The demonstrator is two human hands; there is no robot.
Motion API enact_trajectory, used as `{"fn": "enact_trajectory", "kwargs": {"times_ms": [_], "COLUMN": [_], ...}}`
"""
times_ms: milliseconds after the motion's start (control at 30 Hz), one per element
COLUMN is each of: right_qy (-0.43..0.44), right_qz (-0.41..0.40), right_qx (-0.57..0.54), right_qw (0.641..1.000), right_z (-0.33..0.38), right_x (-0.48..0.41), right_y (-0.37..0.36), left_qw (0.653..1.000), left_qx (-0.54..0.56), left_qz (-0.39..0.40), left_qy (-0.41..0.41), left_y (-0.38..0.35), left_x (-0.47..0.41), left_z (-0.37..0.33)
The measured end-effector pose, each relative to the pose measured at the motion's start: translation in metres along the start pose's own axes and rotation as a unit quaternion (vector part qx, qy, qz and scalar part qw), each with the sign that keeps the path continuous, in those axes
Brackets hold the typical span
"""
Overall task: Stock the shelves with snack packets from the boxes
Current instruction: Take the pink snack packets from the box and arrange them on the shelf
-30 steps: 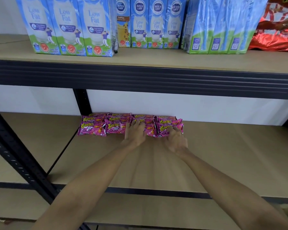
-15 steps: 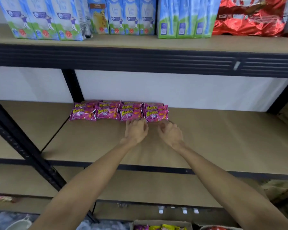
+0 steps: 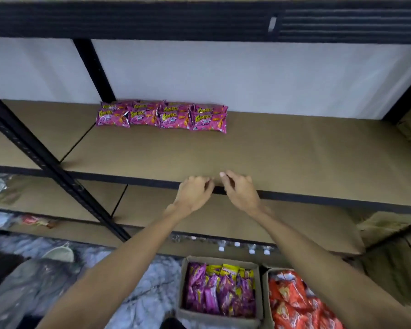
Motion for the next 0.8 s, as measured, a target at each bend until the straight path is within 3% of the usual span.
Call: {"fn": "enact_trajectory", "kwargs": {"times_ms": [133, 200, 567, 800], "right_qy": [0.016, -0.016, -0.191, -0.297], "right_qz": [-0.036, -0.039, 0.084, 0.173], "right_qx": [0.001, 0.0, 0.001, 0.021], "right_qw": [0.999, 0.999, 0.978, 0.939], "right_z": [0.008, 0.001, -0.065, -0.153], "right_x": [0.041, 0.062, 0.192, 0.292], "right_y": [-0.012, -0.032, -0.14, -0.205], "left_qw": [0.999, 0.998, 0.971, 0.934], "left_qx": [0.02, 0.026, 0.051, 0.029], "left_qz": [0.035, 0.062, 0.227, 0.334], "left_qy": [-0.002, -0.001, 0.053, 0.124], "left_y": [-0.021, -0.036, -0.158, -0.267], "left_x": [0.038, 0.054, 0.143, 0.191], "left_z": [0.011, 0.022, 0.088, 0.141]}}
Point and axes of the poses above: each hand's wrist, its own x-axis away from the middle knuckle, its own y-axis out of the back of the hand, z = x × y, the point moved 9 cm from there along -x, towards the middle knuckle, and after that the axes turned 5 degrees about y, right-handed, at the moved point
